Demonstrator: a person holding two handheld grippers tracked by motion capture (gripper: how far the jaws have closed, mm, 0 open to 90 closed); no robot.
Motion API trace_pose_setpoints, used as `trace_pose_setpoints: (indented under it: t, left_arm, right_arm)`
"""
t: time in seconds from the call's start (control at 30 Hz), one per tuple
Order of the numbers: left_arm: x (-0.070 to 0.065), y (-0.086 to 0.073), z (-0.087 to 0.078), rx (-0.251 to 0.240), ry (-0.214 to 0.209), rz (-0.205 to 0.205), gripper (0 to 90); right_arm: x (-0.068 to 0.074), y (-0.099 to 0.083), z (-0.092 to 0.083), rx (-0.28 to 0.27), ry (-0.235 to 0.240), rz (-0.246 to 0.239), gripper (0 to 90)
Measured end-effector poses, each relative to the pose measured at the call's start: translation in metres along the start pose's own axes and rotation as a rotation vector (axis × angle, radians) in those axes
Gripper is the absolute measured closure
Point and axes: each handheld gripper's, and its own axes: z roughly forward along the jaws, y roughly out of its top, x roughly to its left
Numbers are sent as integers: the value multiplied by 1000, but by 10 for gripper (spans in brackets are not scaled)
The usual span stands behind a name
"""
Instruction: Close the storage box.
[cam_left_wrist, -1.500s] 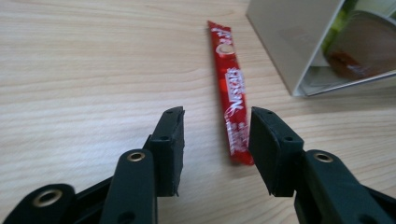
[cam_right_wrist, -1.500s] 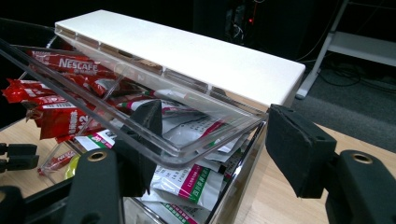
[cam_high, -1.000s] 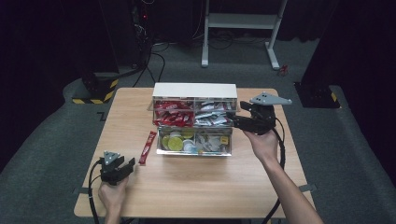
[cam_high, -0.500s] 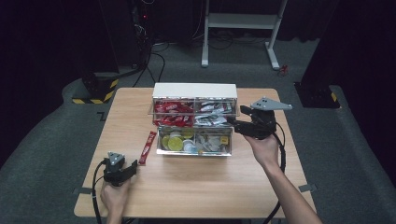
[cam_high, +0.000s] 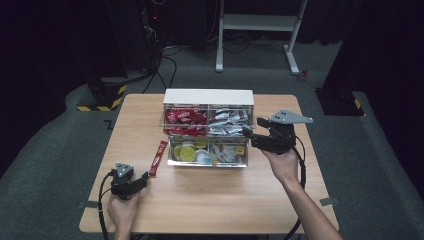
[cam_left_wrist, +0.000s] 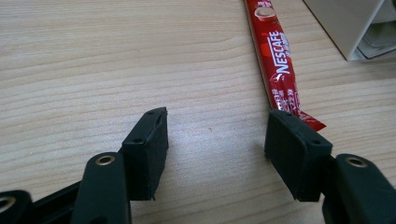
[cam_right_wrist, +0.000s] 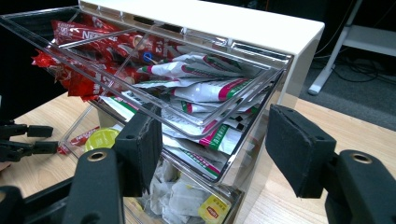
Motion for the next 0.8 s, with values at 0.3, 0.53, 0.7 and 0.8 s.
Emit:
trace_pose_setpoints:
  t: [0.3,0.53,0.7,0.8]
  left_arm:
    - [0,0,0,1,-6,2,388]
    - [0,0,0,6,-5,9,384]
    - [0,0,0,3,-1,11,383]
    - [0,0,0,4,0,12,383]
  right_arm:
    - [2,-7,3,15,1,-1,365]
    - [3,-11,3,22,3,-2,364]
    - [2,-14,4,23,8,3,361]
    - [2,-15,2,18,10,3,360]
